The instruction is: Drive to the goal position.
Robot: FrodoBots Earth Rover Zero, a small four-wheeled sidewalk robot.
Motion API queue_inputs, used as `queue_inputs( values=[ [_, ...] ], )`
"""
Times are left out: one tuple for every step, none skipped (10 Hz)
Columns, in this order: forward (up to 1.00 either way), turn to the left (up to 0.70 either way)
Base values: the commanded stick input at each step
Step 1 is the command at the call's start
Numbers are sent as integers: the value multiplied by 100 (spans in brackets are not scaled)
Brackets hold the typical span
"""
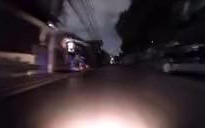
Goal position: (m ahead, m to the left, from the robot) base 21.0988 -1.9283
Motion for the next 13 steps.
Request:
queue_inputs(
  values=[
    [100, 0],
    [100, 0],
    [100, 0],
    [100, 0],
    [100, 0],
    [100, 0],
    [100, 0],
    [100, 0],
    [100, 0],
    [100, 0],
    [100, 0],
    [100, 0],
    [100, 0]
  ],
)
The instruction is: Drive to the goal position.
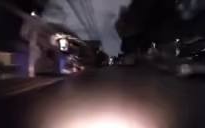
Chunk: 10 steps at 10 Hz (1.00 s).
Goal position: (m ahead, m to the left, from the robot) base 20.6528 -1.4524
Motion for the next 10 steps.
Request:
queue_inputs(
  values=[
    [100, 0],
    [100, 0],
    [100, 0],
    [100, 0],
    [100, 0],
    [100, 0],
    [100, 0],
    [100, 0],
    [100, 3],
    [100, 24]
  ],
)
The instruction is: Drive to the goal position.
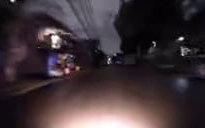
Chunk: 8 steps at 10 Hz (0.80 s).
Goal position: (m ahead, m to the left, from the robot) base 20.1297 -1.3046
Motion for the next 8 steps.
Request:
queue_inputs(
  values=[
    [100, 27],
    [100, 27],
    [100, 27],
    [100, 2],
    [100, 0],
    [100, 0],
    [100, 0],
    [100, 0]
  ],
)
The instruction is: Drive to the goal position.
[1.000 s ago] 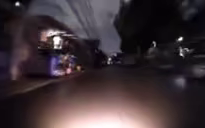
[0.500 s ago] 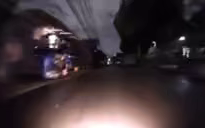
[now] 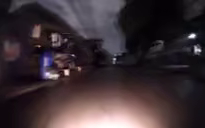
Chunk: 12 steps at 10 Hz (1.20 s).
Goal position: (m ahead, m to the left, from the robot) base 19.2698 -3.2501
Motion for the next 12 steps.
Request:
queue_inputs(
  values=[
    [100, 0],
    [100, 0],
    [100, 0],
    [100, 0],
    [100, 0],
    [100, 0],
    [100, -7],
    [100, -23],
    [100, -9],
    [100, 0],
    [100, 0],
    [100, 0]
  ],
)
